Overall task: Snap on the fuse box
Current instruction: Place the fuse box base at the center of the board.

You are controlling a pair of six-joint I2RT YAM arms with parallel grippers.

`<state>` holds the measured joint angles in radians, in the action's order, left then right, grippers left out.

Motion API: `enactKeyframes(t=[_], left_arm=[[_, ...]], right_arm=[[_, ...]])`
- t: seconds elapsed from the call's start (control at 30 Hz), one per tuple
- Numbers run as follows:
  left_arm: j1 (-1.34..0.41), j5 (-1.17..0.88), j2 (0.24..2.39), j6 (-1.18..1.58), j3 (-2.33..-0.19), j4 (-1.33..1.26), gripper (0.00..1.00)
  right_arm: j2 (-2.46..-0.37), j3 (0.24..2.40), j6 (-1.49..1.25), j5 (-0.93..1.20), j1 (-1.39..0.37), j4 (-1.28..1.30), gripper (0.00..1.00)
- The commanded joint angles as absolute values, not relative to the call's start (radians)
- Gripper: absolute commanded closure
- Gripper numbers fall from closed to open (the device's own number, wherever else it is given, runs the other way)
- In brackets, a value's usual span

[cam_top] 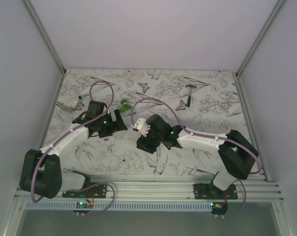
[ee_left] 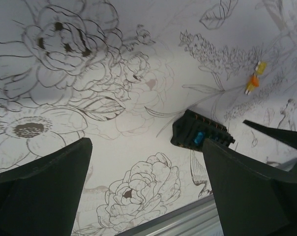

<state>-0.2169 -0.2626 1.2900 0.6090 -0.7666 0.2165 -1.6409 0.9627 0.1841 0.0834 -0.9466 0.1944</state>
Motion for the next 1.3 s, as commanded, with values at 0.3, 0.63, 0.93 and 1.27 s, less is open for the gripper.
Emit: enactKeyframes(t=[0.3, 0.63, 0.93, 1.27], left_arm=[[-0.347, -0.263, 1.234, 0.561, -0.717, 0.123, 0.0], [-0.364, -0.274, 1.358, 0.553, -0.736, 0.048, 0.02], [-0.354, -0.345, 1.416, 0.533, -0.844, 0.064, 0.03], [-0.29, -0.476, 1.493, 0.417, -0.914, 0.125, 0.06]], right_arm=[[-1.422, 0.728, 0.009, -0.017, -0.963, 0.116, 0.18], [-1.525, 0.74, 0.019, -0.118, -0.924, 0.041, 0.18], [-1.544, 0.863, 0.03, -0.106, -0.804, 0.054, 0.2], [-1.581, 0.987, 0.067, -0.03, -0.751, 0.168, 0.23]])
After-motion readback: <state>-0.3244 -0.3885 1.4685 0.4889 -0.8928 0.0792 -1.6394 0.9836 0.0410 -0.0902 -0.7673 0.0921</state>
